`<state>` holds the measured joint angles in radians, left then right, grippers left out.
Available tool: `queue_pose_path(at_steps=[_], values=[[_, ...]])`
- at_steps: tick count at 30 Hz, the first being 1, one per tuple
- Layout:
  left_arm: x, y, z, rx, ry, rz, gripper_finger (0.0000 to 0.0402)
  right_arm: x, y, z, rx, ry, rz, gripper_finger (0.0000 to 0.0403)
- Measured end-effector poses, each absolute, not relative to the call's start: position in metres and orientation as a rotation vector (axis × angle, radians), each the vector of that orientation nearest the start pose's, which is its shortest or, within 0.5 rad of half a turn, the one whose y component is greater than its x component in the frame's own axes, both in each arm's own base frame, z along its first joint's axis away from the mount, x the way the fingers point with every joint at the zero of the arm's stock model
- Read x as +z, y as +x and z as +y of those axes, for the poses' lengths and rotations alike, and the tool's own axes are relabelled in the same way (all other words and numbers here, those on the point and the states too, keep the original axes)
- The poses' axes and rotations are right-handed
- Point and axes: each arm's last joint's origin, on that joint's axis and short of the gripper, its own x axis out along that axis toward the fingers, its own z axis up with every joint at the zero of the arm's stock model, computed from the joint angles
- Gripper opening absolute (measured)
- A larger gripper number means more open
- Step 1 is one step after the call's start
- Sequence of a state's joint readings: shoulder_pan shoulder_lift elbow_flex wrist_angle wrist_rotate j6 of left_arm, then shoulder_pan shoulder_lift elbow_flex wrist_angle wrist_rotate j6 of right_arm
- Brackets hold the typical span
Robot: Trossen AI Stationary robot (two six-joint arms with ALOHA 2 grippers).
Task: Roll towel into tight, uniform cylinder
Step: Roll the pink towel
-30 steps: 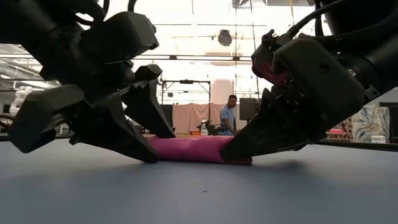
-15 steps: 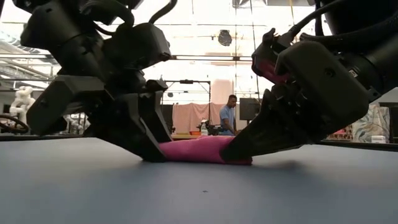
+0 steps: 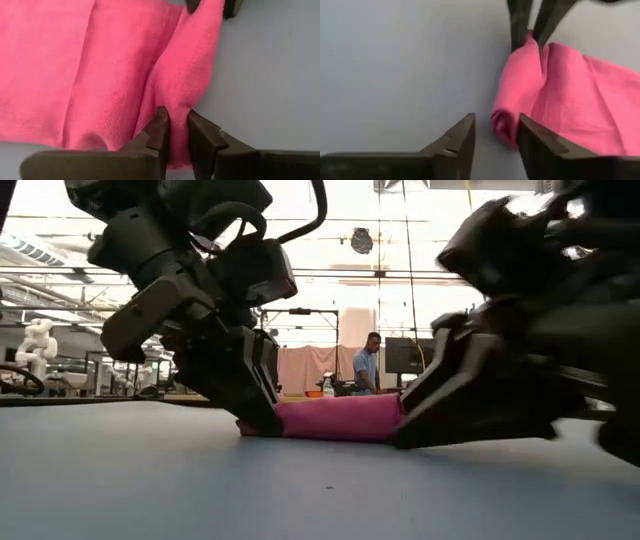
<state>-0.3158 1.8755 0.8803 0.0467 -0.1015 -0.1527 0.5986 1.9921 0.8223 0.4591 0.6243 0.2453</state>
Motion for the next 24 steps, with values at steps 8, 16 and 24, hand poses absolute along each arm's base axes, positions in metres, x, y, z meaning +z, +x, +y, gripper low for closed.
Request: queue_pose_path(at_steps=[8, 16, 24], values=[[0.104, 0.328, -0.084, -0.201, -0.157, 0.984, 0.0059, 0.093, 0.281, 0.209, -0.174, -0.388, 0.433, 0.0212], [0.104, 0.333, -0.066, -0.192, -0.329, 1.002, 0.0059, 0.096, 0.287, 0.206, -0.138, -0.414, 0.426, 0.0210], [0.104, 0.334, -0.060, -0.209, -0.376, 0.996, 0.0059, 0.093, 0.301, 0.184, -0.141, -0.343, 0.474, 0.0183]])
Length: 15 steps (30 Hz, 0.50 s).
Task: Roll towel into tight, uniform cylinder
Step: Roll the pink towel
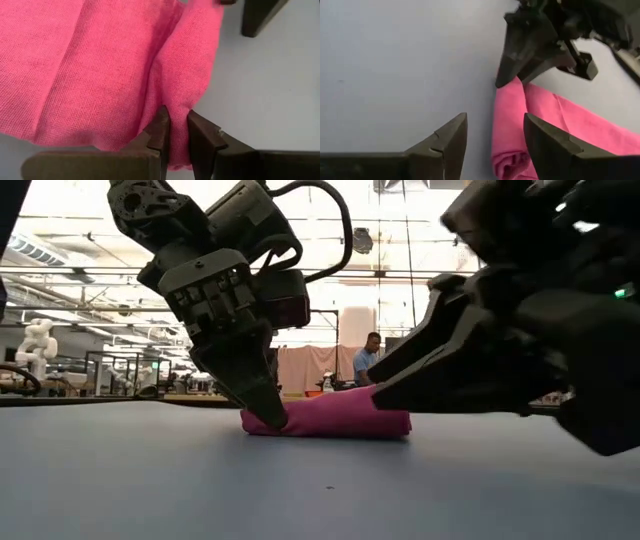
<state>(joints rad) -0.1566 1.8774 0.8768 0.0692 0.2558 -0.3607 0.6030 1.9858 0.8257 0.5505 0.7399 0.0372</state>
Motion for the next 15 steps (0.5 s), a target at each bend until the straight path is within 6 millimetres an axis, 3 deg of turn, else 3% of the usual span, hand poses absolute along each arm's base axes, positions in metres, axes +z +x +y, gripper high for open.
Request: queue_pose_path(at_steps=[15], values=[[0.105, 0.335, -0.060, -0.212, -0.376, 0.992, 0.0059, 0.085, 0.302, 0.171, -0.195, -0.220, 0.559, 0.0186]])
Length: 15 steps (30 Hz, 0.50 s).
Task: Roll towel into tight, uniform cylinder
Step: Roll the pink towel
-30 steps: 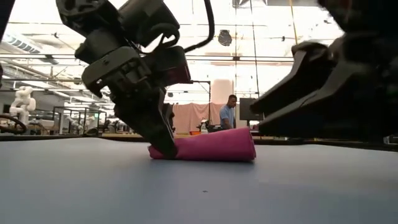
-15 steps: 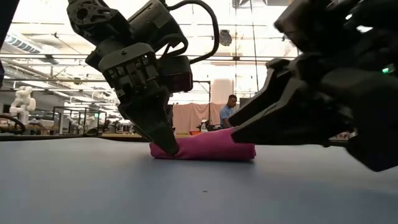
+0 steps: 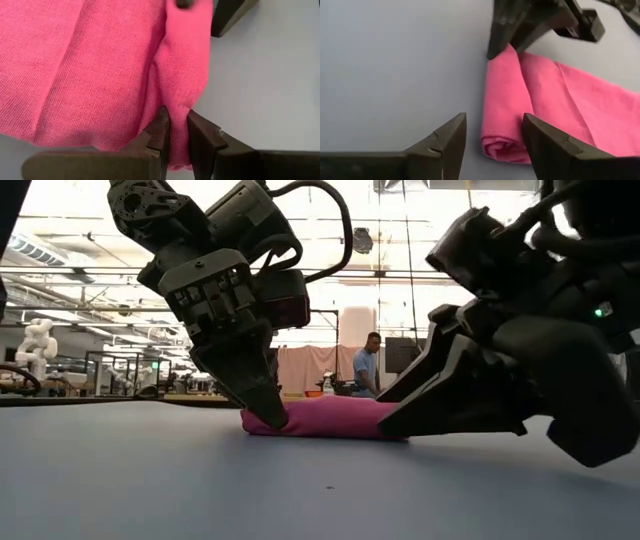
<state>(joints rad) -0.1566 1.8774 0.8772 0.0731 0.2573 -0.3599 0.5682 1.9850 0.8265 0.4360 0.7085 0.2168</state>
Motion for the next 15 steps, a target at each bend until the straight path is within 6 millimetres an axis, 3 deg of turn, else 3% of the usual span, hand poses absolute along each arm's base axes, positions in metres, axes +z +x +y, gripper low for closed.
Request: queue_pose_path(at_steps=[5, 15], values=[[0.1049, 0.3347, -0.0605, -0.213, -0.375, 0.991, 0.0059, 0.0844, 0.3039, 0.1660, -0.229, -0.147, 0.565, 0.0180], [0.1070, 0.3377, -0.0618, -0.225, -0.365, 0.948, 0.0059, 0.0778, 0.3030, 0.1625, -0.295, 0.076, 0.588, 0.0124]])
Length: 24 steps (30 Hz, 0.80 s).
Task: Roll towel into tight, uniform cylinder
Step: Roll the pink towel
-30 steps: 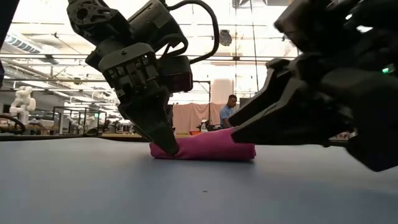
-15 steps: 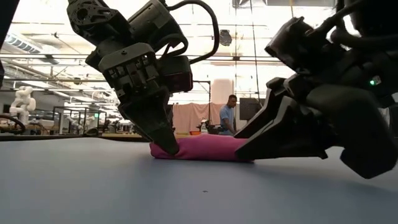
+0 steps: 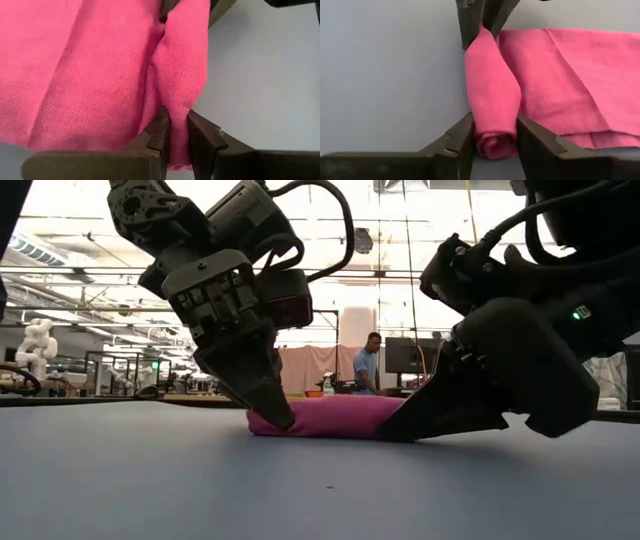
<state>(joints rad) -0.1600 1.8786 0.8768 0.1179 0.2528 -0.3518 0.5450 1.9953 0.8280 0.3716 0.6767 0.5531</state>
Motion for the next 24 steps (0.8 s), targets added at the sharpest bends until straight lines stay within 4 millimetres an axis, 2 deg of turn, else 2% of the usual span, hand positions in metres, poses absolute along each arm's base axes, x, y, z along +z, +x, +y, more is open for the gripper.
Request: queue_pose_path(at_steps=[10, 16, 20, 24], values=[[0.112, 0.337, -0.069, -0.203, -0.298, 0.915, 0.0059, 0.077, 0.302, 0.165, -0.287, 0.126, 0.592, 0.0051], [0.128, 0.332, -0.070, -0.233, -0.218, 0.894, 0.0061, 0.077, 0.302, 0.165, -0.272, 0.139, 0.604, 0.0037], [0.143, 0.327, -0.071, -0.266, -0.144, 0.869, 0.0086, 0.077, 0.302, 0.165, -0.273, 0.149, 0.605, 0.0038], [0.152, 0.324, -0.078, -0.217, -0.092, 0.825, 0.0126, 0.076, 0.302, 0.165, -0.282, 0.184, 0.603, 0.0038]])
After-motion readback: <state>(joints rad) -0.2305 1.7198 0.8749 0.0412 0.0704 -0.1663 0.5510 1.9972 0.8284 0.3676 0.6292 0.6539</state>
